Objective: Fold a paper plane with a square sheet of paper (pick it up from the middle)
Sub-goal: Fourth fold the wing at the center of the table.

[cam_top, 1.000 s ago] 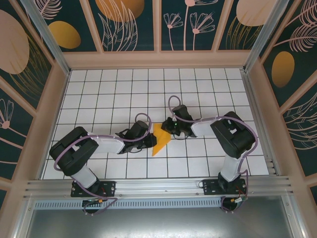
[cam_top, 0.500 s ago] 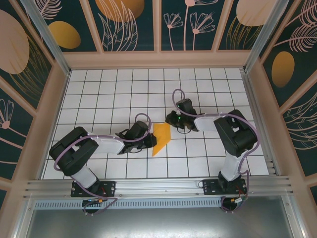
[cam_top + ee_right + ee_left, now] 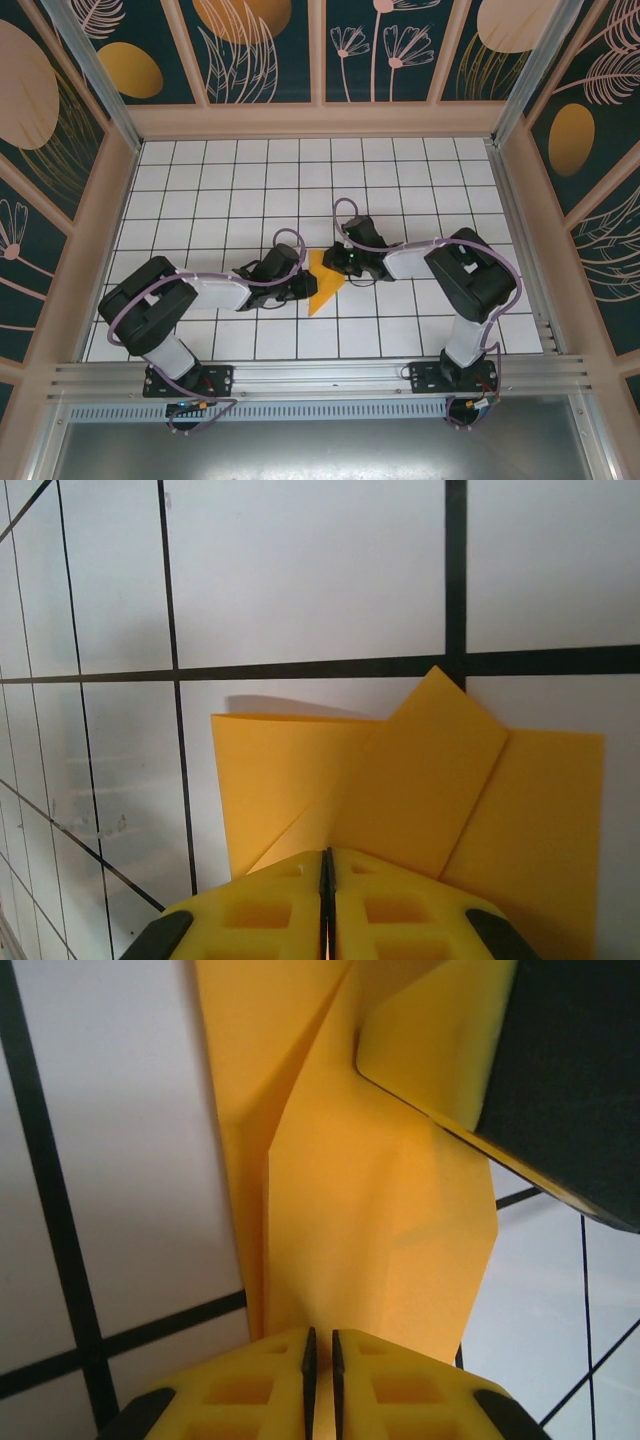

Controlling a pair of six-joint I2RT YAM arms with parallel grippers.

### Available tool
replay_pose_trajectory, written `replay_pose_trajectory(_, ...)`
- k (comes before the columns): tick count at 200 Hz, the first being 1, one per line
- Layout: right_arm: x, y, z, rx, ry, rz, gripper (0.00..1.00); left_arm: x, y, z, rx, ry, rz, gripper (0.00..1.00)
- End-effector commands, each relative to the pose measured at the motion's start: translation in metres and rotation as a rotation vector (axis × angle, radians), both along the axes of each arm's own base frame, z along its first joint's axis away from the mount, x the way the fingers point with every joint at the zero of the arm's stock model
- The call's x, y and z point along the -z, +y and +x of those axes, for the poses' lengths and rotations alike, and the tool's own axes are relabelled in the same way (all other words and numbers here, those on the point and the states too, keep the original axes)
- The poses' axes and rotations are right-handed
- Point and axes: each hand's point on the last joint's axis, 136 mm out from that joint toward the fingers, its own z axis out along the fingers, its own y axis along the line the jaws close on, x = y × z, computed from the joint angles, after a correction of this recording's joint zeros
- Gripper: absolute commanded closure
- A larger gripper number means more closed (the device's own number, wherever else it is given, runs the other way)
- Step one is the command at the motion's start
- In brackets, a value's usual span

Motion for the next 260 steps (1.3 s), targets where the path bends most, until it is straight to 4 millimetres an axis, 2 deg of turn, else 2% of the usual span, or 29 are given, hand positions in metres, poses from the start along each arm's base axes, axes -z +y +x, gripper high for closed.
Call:
replay_pose_trajectory(1,0.024,-0.012,-0.009,0.012,0.038,-0.065,0.90,-0.010,0.001,-0.011,0.022,0.049,0.001,0.82)
replay_pose_trajectory(32,0.028,-0.015,-0.012,0.014,0.045,-0.074,0.90,-0.050,-0.011,-0.003,0.042,-0.016,-0.075,0.81)
replay_pose_trajectory(62,0.028,-0.016,-0.011,0.021,0.040,-0.081,0.90,-0.059,-0.026,-0.009,0.098,-0.004,-0.157,0.88)
replay_pose_trajectory(84,0.028,-0.017,-0.012,0.021,0.041,-0.084,0.90,-0.045,-0.033,-0.009,0.106,0.044,-0.161,0.94)
replay_pose_trajectory(114,0.028,-0.017,-0.012,0.019,0.040,-0.085,0.90,-0.024,-0.032,-0.006,0.086,0.070,-0.119,0.95)
replay_pose_trajectory(138,0.030,-0.019,-0.012,0.021,0.045,-0.097,0.90,-0.009,-0.030,-0.013,0.102,0.113,-0.104,0.95)
replay_pose_trajectory(170,0.033,-0.023,-0.012,0.029,0.047,-0.117,0.90,0.008,-0.010,-0.035,0.099,0.165,-0.070,0.94)
replay_pose_trajectory(189,0.034,-0.025,-0.012,0.033,0.046,-0.125,0.90,0.014,-0.003,-0.058,0.155,0.223,-0.087,0.93)
replay_pose_trajectory(205,0.036,-0.026,-0.012,0.034,0.049,-0.130,0.90,0.025,0.011,-0.074,0.172,0.269,-0.034,0.95)
replay_pose_trajectory(260,0.037,-0.029,-0.011,0.038,0.053,-0.138,0.90,0.032,0.036,-0.109,0.209,0.325,0.023,0.91)
